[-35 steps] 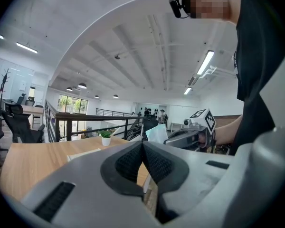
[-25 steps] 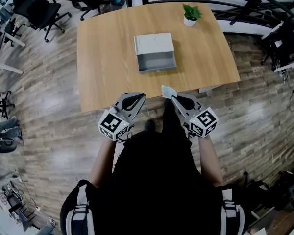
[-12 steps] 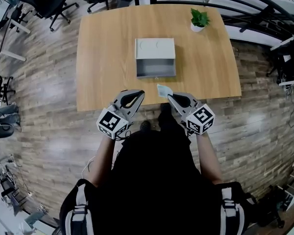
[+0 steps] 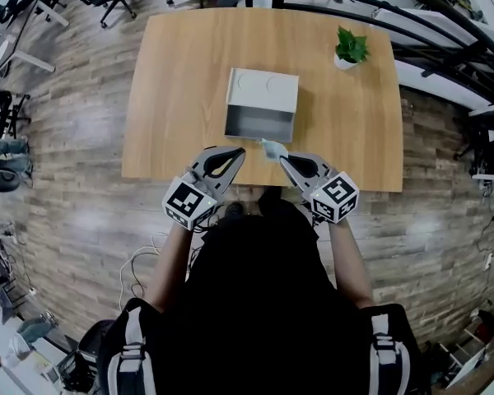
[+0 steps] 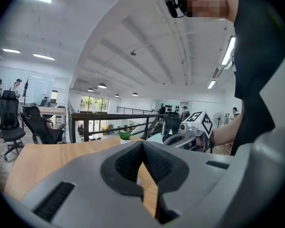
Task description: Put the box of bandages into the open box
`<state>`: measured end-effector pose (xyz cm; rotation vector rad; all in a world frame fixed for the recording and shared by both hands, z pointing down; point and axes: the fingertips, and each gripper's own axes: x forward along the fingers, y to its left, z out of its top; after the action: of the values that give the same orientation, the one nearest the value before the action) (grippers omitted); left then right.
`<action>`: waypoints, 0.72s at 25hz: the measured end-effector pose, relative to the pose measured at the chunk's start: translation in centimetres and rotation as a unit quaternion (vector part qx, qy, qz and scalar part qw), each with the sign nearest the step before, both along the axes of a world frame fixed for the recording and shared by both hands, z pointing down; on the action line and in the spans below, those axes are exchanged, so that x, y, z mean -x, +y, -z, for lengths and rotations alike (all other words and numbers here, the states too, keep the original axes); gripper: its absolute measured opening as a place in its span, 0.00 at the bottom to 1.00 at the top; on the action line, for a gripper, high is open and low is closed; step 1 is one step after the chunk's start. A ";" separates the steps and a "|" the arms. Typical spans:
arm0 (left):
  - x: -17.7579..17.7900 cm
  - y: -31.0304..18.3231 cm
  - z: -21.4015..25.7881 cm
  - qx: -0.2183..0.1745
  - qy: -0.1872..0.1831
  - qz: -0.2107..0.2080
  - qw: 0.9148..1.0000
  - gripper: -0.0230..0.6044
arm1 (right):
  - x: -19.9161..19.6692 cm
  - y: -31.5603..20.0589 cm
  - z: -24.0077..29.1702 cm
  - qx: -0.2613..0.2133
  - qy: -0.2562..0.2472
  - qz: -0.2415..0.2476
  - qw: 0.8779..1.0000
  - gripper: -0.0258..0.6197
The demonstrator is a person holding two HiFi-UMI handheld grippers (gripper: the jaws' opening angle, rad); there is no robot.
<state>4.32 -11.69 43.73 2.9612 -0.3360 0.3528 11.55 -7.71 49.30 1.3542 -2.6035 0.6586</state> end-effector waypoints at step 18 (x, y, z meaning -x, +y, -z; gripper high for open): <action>0.0 -1.5 -1.8 0.005 -0.034 0.147 0.989 0.07 | -3.6 -5.7 -6.1 0.048 0.007 0.125 0.991 0.08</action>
<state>4.37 -13.23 45.49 2.8356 -0.7655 0.4144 15.11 -13.37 55.42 0.9785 -2.6306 0.7191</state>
